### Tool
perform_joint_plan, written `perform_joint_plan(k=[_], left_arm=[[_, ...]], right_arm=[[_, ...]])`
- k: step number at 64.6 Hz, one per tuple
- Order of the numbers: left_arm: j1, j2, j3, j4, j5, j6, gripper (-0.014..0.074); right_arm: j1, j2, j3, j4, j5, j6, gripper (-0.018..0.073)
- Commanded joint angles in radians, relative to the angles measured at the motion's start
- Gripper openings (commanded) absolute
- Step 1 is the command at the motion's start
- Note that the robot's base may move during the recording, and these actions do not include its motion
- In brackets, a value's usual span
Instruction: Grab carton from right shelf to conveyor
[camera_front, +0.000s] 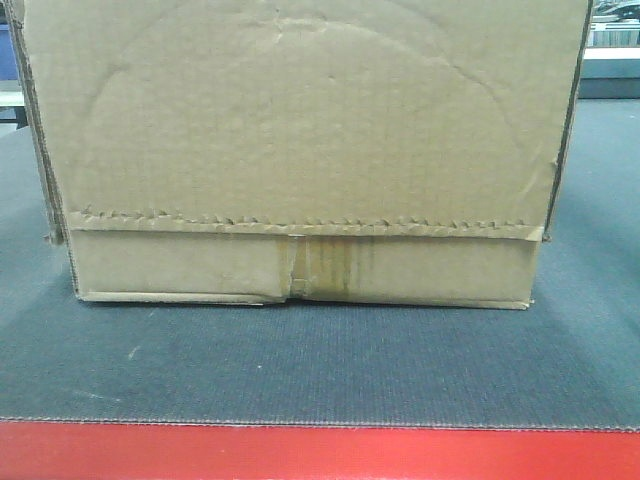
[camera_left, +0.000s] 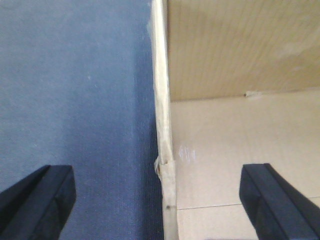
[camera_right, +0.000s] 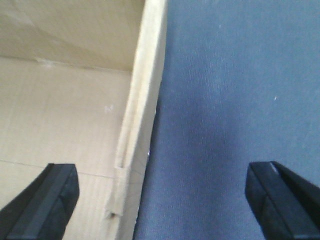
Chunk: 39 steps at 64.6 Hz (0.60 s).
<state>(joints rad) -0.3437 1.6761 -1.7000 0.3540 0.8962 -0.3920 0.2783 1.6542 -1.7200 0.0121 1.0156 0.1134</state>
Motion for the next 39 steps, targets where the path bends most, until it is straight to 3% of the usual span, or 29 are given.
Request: perform_joint_plan(k=[1, 8, 13, 22, 26, 28, 34, 39], left_arm=[[0.003, -0.062, -0.034, 0.007, 0.026, 0.027, 0.0556], [0.012, -0.135, -0.036, 0.007, 0.055, 0.048, 0.0534], [0.031, -0.187, -0.032, 0.004, 0.078, 0.048, 0.0461], [0.106, -0.282, 0.022, -0.003, 0.080, 0.050, 0.0176], [0.144, -0.326, 0.058, -0.010, 0.080, 0.050, 0.0008], [0.161, -0.345, 0.085, -0.011, 0.080, 0.050, -0.0043], [0.209, -0.414, 0.176, -0.011, 0.063, 0.052, 0.0024], [0.241, -0.474, 0.293, -0.011, 0.006, 0.052, 0.0016]], right_arm=[[-0.006, -0.052, -0.035, -0.022, 0.002, -0.010, 0.0536], [-0.007, -0.115, -0.039, -0.040, -0.001, -0.010, 0.0454], [-0.016, -0.166, -0.039, -0.063, 0.005, -0.010, 0.0318], [-0.059, -0.233, -0.030, -0.086, 0.026, -0.010, 0.0015], [-0.085, -0.260, -0.006, -0.086, 0.021, -0.010, -0.0081], [-0.096, -0.277, 0.016, -0.086, 0.013, -0.010, -0.0086], [-0.129, -0.327, 0.093, -0.086, -0.026, -0.010, -0.0077], [-0.151, -0.383, 0.216, -0.086, -0.083, -0.010, -0.0078]])
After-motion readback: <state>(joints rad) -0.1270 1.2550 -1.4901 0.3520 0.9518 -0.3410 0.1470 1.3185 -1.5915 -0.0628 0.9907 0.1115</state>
